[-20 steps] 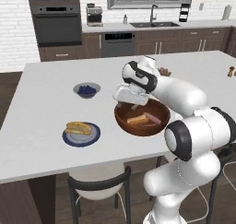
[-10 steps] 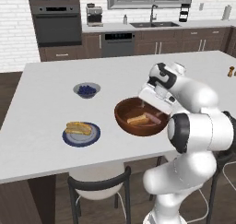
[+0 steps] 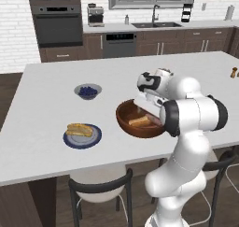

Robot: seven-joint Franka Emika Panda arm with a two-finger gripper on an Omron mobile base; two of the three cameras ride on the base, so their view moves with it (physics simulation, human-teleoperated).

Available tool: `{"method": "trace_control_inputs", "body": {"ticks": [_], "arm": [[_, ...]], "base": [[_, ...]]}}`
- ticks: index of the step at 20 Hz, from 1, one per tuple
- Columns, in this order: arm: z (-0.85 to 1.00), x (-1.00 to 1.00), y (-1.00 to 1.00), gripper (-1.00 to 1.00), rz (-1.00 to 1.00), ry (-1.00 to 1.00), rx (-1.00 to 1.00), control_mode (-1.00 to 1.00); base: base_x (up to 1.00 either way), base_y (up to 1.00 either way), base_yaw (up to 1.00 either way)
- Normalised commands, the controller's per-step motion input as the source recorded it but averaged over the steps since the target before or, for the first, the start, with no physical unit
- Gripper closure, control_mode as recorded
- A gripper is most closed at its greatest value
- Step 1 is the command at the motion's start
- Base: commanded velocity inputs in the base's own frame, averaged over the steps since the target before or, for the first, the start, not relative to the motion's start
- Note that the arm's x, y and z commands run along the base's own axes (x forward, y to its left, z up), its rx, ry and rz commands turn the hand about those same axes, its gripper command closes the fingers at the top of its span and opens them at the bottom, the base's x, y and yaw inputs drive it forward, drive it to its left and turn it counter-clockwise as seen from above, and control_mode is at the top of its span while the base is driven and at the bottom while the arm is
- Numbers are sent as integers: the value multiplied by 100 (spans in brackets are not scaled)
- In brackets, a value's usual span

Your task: Place one bun and one sausage from the bowl on each plate.

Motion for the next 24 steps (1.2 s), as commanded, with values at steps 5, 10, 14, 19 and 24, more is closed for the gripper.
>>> {"method": "trace_control_inputs", "body": {"ticks": [5,10,14,19,24], "arm": [[-36,19,-6,-100,-23,14,-15,-100],[-49,2,-18,-100,-27,7,-16,-100],[-18,37,0,-100,-12,0,-6,-100],[-21,36,2,-100,-4,0,-6,-100],[-35,24,2,-100,-3,-1,-10,-100]], "base": [[0,0,0],[0,0,0],[0,0,0],[0,0,0],[0,0,0]]}}
